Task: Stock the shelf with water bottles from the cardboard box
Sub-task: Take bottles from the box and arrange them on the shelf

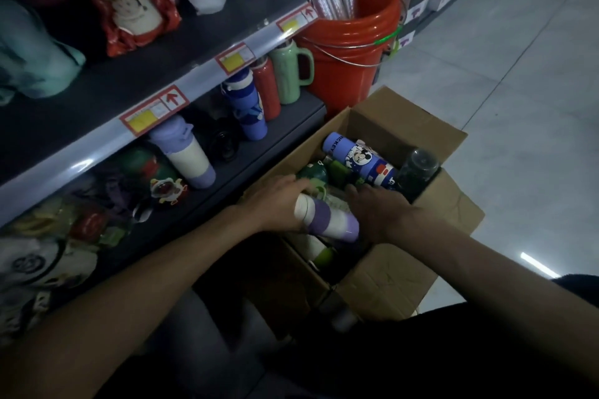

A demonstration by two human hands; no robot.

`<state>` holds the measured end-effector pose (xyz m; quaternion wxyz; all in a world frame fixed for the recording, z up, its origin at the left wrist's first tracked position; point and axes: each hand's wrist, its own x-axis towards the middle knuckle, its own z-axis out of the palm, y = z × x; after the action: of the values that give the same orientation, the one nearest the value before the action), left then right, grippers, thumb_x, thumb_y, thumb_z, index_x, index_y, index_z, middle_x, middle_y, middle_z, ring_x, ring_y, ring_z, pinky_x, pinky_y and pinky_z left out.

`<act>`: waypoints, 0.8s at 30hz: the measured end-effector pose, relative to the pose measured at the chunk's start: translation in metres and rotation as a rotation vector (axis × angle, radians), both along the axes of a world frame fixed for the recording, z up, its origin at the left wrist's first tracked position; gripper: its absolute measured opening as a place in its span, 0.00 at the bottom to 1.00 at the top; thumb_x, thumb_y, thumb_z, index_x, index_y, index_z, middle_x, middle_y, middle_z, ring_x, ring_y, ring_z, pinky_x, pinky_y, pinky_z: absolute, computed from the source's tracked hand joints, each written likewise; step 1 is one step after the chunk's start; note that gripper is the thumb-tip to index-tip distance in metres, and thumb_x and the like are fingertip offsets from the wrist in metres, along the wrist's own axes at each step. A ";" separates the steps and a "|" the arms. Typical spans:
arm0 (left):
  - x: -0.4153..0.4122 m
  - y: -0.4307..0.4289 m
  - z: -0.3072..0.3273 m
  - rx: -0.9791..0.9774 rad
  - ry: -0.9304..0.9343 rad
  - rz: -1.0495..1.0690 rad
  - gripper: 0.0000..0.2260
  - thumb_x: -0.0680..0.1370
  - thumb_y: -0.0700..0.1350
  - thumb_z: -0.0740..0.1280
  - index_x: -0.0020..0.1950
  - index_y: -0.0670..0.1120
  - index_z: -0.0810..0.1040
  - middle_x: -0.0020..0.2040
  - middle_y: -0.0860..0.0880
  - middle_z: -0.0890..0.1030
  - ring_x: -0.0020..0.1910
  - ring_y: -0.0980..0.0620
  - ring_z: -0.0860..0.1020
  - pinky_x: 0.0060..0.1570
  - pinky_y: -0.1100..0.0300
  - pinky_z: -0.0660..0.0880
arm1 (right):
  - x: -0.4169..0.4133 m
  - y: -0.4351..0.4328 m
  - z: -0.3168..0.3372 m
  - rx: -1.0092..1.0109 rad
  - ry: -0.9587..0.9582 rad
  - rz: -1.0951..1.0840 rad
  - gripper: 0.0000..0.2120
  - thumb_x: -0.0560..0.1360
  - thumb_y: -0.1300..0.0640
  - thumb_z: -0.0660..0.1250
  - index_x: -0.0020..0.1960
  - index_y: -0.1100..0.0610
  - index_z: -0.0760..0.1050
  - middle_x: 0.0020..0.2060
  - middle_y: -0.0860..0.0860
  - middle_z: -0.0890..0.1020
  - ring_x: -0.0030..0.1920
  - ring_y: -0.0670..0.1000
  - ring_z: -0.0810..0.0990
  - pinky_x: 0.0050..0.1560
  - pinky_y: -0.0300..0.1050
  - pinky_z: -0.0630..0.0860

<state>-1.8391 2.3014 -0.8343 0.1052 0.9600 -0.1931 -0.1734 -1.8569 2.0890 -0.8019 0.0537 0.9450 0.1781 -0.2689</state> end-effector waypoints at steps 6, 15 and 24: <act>-0.029 0.061 0.070 -0.292 -0.023 0.214 0.33 0.61 0.60 0.82 0.63 0.58 0.75 0.53 0.61 0.79 0.50 0.58 0.79 0.49 0.60 0.75 | -0.005 0.048 0.027 0.211 -0.012 0.110 0.46 0.68 0.42 0.79 0.77 0.55 0.61 0.68 0.56 0.73 0.67 0.59 0.74 0.67 0.57 0.75; -0.077 0.142 0.132 -0.714 -0.132 0.611 0.31 0.63 0.52 0.84 0.64 0.54 0.80 0.61 0.56 0.81 0.58 0.58 0.79 0.56 0.65 0.77 | -0.027 0.146 0.050 0.749 -0.041 -0.025 0.27 0.72 0.50 0.77 0.65 0.48 0.68 0.48 0.45 0.80 0.49 0.50 0.81 0.47 0.42 0.73; -0.114 0.166 0.135 -1.523 0.068 1.030 0.14 0.82 0.54 0.64 0.60 0.50 0.85 0.55 0.46 0.86 0.53 0.48 0.83 0.47 0.56 0.80 | -0.049 0.174 0.051 1.222 0.301 -0.390 0.36 0.52 0.46 0.79 0.58 0.48 0.73 0.48 0.50 0.85 0.48 0.50 0.85 0.49 0.49 0.82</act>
<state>-1.9534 2.4674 -0.6994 0.7789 0.5932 0.1993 0.0408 -1.9060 2.2629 -0.7513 -0.5676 0.7724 0.1299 -0.2535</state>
